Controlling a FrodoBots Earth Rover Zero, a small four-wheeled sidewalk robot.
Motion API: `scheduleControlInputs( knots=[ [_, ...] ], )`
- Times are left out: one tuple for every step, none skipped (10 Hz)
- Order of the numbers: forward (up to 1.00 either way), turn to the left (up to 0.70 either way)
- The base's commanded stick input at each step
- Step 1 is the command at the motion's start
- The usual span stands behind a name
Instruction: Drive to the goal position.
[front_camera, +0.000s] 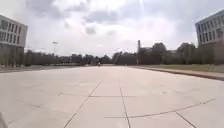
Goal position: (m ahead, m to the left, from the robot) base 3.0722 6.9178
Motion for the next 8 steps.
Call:
scheduleControlInputs(
  knots=[
    [1.00,0.10],
    [1.00,0.40],
    [1.00,0.37],
    [1.00,0.23],
    [1.00,0.02],
    [1.00,0.01],
    [1.00,0.02],
    [1.00,0.02]
  ],
)
